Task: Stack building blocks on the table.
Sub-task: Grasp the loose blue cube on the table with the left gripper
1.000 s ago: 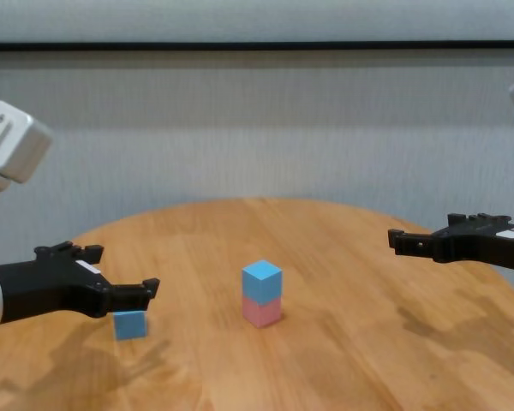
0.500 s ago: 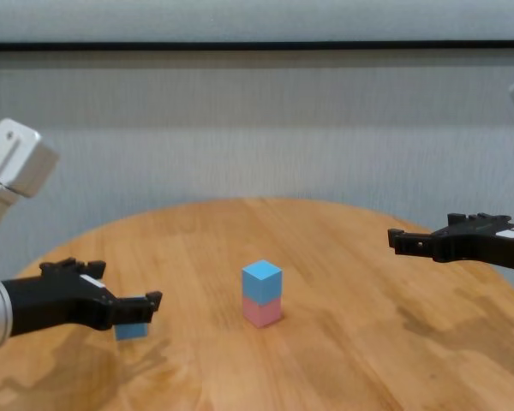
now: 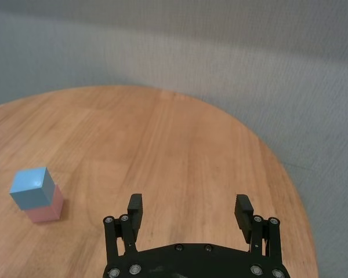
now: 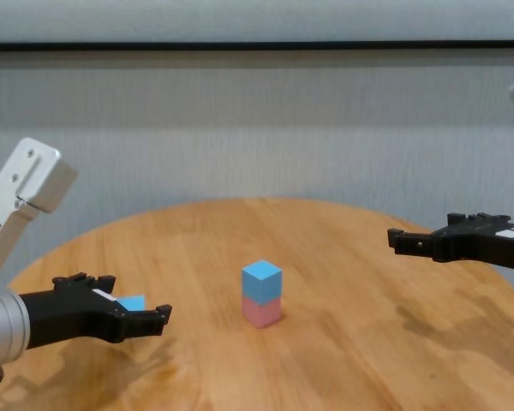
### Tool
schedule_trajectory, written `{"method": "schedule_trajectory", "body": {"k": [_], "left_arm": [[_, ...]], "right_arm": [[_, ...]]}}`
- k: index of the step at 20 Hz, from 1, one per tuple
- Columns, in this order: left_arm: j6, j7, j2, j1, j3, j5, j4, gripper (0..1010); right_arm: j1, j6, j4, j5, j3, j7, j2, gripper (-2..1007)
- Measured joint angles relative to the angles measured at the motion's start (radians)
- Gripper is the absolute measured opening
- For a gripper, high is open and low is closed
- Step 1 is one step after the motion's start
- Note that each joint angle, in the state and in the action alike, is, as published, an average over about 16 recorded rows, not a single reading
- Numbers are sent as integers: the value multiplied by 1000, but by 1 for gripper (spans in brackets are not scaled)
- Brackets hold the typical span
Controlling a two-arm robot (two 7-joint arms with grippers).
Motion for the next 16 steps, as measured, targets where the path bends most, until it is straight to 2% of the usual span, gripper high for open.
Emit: {"method": "schedule_trajectory", "body": {"k": [16], "left_arm": [[-21, -10, -27, -37, -3, 3, 87, 1002]], "right_arm": [[0, 0, 0, 0, 0, 0, 0, 1000]]}}
